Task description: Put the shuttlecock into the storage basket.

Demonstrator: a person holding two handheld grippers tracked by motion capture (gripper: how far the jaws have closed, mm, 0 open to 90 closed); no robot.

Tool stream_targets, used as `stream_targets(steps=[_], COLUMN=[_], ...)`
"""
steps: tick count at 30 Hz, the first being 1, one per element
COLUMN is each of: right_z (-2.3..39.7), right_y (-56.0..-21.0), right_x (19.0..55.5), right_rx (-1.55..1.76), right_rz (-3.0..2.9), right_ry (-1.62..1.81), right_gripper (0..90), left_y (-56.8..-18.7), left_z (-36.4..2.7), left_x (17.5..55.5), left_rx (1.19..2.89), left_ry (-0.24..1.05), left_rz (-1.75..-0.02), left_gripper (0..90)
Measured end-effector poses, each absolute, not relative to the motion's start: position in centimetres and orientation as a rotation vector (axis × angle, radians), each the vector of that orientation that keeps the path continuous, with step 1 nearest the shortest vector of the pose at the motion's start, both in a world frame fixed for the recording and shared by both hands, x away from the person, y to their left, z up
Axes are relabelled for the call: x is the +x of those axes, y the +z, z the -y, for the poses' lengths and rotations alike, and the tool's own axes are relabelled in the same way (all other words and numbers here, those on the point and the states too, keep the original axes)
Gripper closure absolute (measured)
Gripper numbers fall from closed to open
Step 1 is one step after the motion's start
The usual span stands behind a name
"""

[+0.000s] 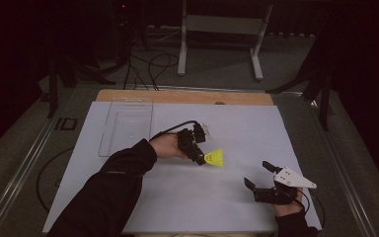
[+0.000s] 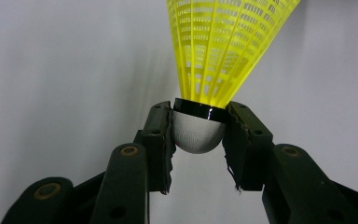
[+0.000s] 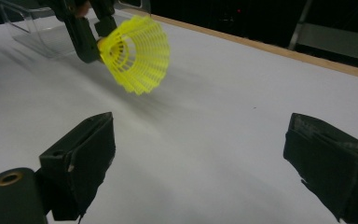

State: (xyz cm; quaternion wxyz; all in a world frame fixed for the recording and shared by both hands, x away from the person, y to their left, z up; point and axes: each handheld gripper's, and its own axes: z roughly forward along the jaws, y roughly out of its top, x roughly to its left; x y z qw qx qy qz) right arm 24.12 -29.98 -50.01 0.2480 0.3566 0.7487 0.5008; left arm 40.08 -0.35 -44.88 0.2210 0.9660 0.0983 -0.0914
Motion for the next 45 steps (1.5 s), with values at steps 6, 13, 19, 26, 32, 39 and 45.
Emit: stream_targets(steps=[6,13,19,26,32,39,45], right_z=[30.0,30.0,29.9,29.9,29.9,29.8,29.8], right_y=[-50.0,-50.0,-50.1,-50.1,-50.0,-50.0,-50.0], right_x=[24.1,24.1,24.2,24.2,24.2,24.1,24.2], right_rx=[0.976,0.975,0.969,0.972,0.973,0.973,0.971], right_rz=[-2.038,-2.038,-2.042,-2.041,-2.040,-2.039,-2.042], right_ry=[1.358,1.355,1.350,1.347,1.342,1.343,1.340], right_gripper=[9.1,9.1,9.1,9.1,9.1,9.1,9.1], left_y=[-44.1,-43.0,-42.3,-40.6,-39.1,-37.9,-37.4], left_z=[-0.5,-1.7,-2.8,-4.2,-5.2,-6.2,-7.4], left_x=[39.8,39.1,38.8,38.7,38.5,38.3,38.3], left_rx=[2.654,2.640,2.631,2.617,2.590,2.577,2.577], left_ry=[-0.212,-0.192,-0.171,-0.141,-0.100,-0.060,-0.044], left_rz=[-0.378,-0.419,-0.452,-0.474,-0.515,-0.556,-0.614], left_gripper=[64.0,64.0,64.0,64.0,64.0,64.0,64.0])
